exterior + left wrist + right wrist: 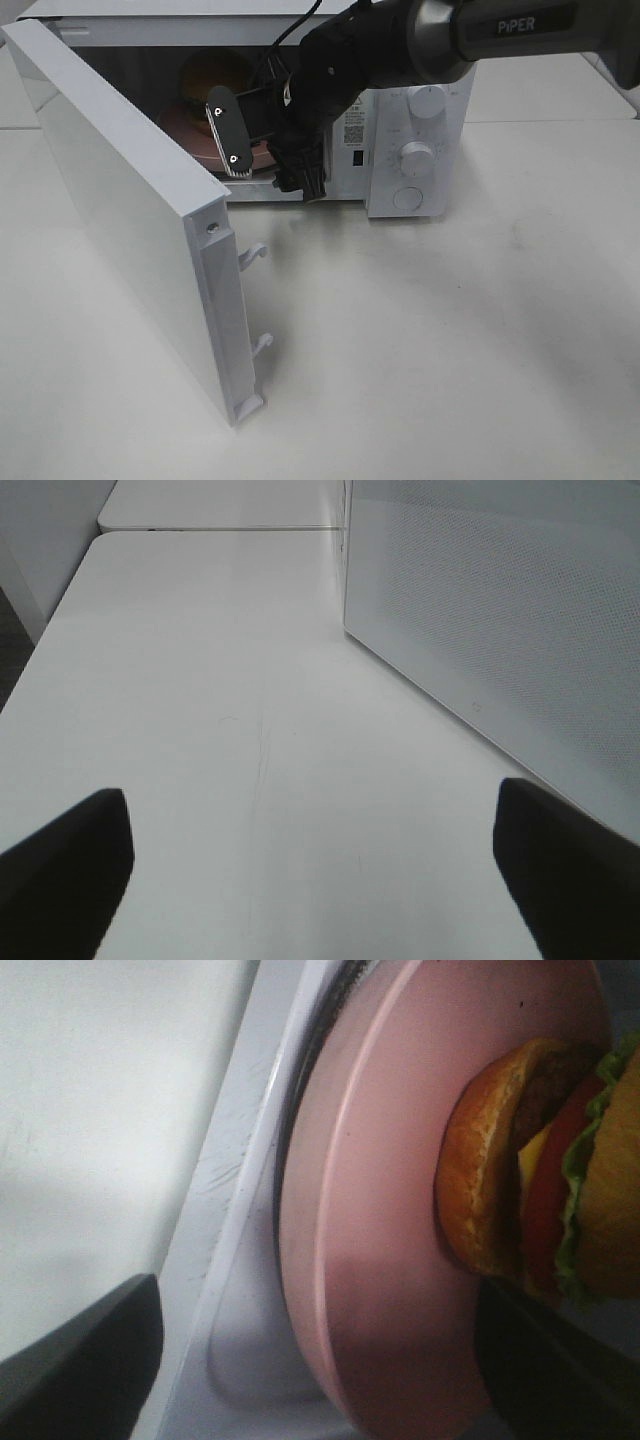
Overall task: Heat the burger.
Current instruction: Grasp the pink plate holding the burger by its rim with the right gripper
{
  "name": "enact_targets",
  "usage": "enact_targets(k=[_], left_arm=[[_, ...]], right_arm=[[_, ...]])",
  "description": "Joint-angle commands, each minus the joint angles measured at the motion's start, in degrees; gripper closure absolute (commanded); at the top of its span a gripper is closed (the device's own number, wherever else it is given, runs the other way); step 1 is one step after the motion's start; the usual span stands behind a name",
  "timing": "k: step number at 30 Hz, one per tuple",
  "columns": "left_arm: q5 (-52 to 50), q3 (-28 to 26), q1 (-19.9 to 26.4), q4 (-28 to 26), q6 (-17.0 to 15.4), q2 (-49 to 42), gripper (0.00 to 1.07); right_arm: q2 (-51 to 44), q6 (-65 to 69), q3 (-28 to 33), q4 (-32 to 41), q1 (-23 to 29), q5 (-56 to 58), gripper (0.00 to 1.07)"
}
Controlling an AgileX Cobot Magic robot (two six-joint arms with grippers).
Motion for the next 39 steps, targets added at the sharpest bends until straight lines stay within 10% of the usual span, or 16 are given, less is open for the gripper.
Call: enact_targets(k=[1, 21, 33, 39], left_arm=[[-0.2, 0.0, 0.1, -0.2, 0.2, -1.0, 0.17], [-0.2, 0.0, 0.1, -0.2, 0.2, -1.0, 0.17], [-0.2, 0.0, 0.1, -0.2, 0.2, -1.0, 0.17], [-0.2, 0.0, 0.1, -0.2, 0.2, -1.0, 0.17]], right_arm=[[1.5, 0.6, -2.6, 0.3, 0.3, 1.0, 0.26], [10.9, 1.0, -13.4, 4.1, 0.1, 4.9, 0.33], [10.8, 0.1, -13.6, 4.8, 0.1, 4.2, 1.07], [10.2, 0.1, -13.6, 4.8, 0.1, 4.3, 1.07]])
